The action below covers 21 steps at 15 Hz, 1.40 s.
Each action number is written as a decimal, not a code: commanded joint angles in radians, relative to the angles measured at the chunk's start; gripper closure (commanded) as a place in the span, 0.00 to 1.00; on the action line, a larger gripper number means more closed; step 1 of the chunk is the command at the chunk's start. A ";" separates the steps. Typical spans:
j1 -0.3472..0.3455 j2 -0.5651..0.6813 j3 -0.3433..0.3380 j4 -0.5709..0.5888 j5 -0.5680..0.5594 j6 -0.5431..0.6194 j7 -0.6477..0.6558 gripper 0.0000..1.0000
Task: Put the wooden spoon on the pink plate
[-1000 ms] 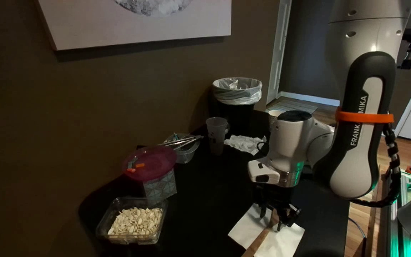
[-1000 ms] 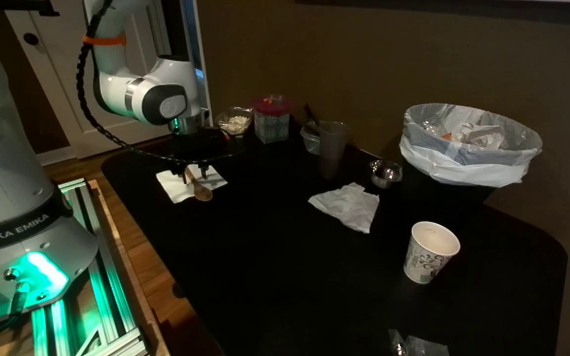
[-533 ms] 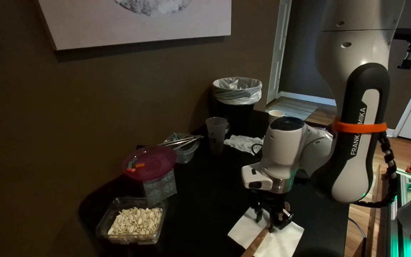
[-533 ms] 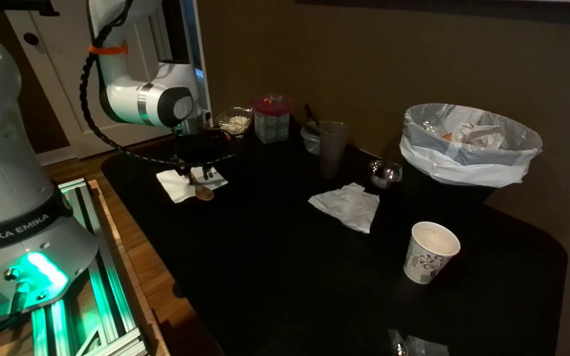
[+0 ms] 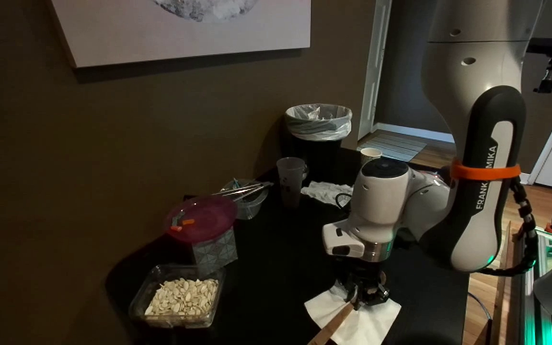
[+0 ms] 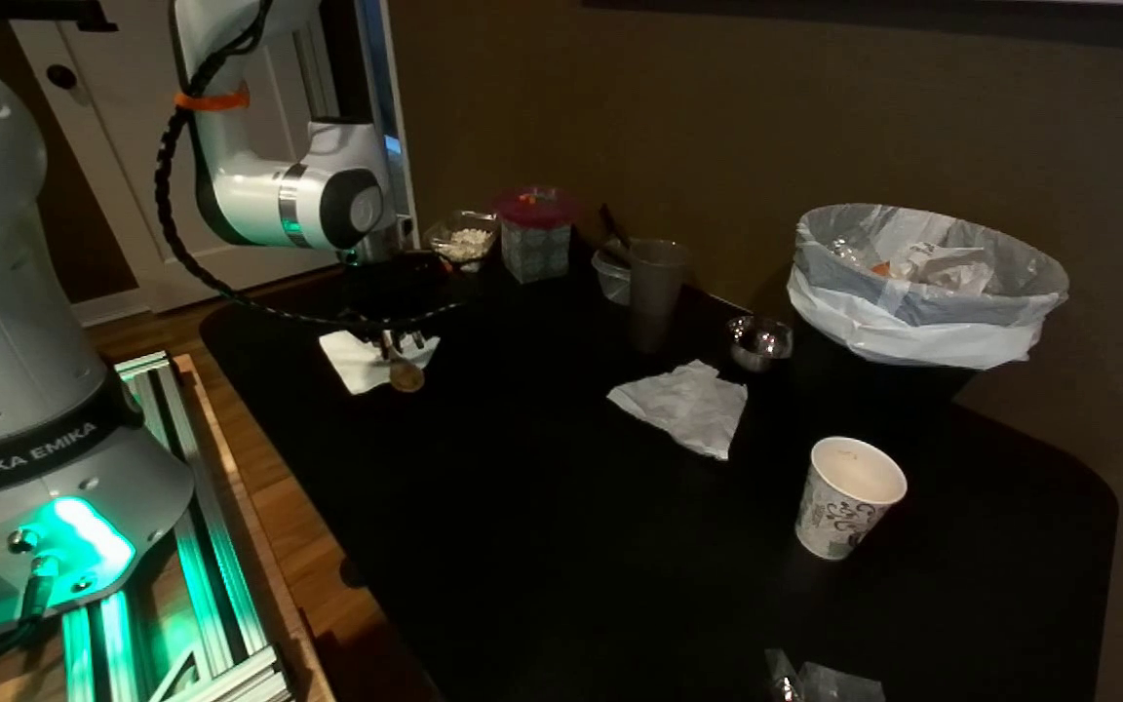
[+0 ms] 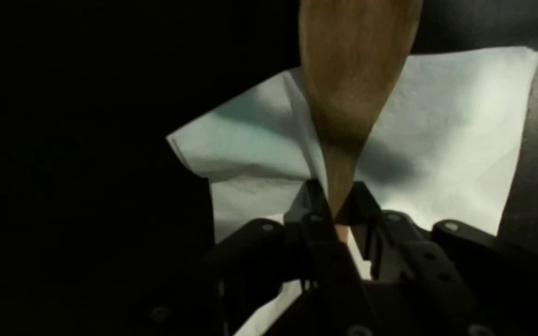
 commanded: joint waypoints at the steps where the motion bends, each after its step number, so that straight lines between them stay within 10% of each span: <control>1: 0.040 0.000 -0.030 0.002 0.000 -0.018 0.007 0.96; 3: 0.051 -0.002 -0.037 0.004 -0.001 -0.039 0.004 0.57; 12: 0.058 -0.005 -0.038 -0.001 -0.025 -0.052 0.022 0.01; 14: 0.052 -0.016 -0.032 -0.014 -0.029 -0.044 0.021 0.04; 21: 0.053 -0.022 -0.037 -0.020 -0.029 -0.037 0.021 0.67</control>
